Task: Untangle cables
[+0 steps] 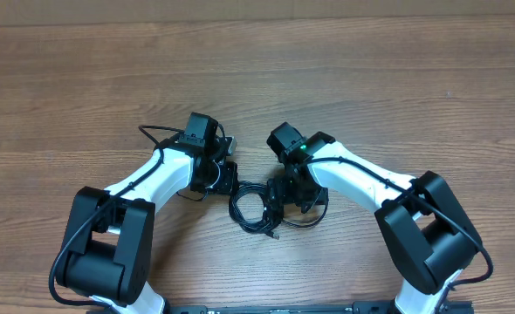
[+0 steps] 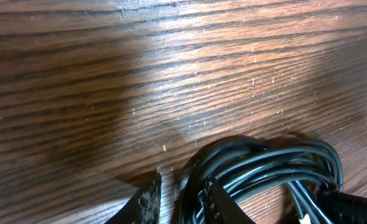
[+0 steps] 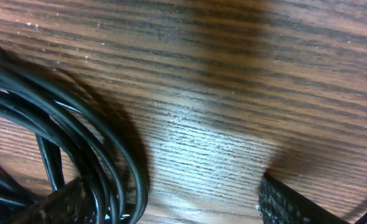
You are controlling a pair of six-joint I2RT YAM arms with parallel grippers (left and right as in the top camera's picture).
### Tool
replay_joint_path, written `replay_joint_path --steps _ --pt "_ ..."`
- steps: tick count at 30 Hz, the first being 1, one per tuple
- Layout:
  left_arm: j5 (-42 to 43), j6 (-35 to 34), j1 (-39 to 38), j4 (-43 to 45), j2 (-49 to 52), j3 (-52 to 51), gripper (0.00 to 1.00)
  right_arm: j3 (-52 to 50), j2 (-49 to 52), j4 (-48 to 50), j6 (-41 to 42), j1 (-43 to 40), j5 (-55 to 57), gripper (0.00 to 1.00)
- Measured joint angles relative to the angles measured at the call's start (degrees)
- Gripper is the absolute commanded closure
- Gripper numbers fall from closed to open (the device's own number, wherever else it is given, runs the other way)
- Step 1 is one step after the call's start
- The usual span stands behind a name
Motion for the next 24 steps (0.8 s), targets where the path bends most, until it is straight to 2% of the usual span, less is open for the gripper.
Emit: replay_joint_path --steps 5,9,14,24 --pt "0.0 0.0 -0.2 0.0 0.0 0.0 0.76 -2.1 -1.3 2.5 0.6 0.8 2.6 0.27" --pt "-0.1 0.0 -0.3 -0.6 0.0 0.0 0.72 -3.1 -1.9 3.8 0.7 0.9 3.7 0.3" --pt "-2.7 0.0 -0.9 -4.4 -0.2 0.6 0.71 -3.2 -2.0 4.0 0.7 0.9 4.9 0.39" --pt "-7.9 0.0 -4.0 -5.8 -0.7 1.0 0.7 -3.3 -2.0 4.3 0.6 1.0 5.4 0.39"
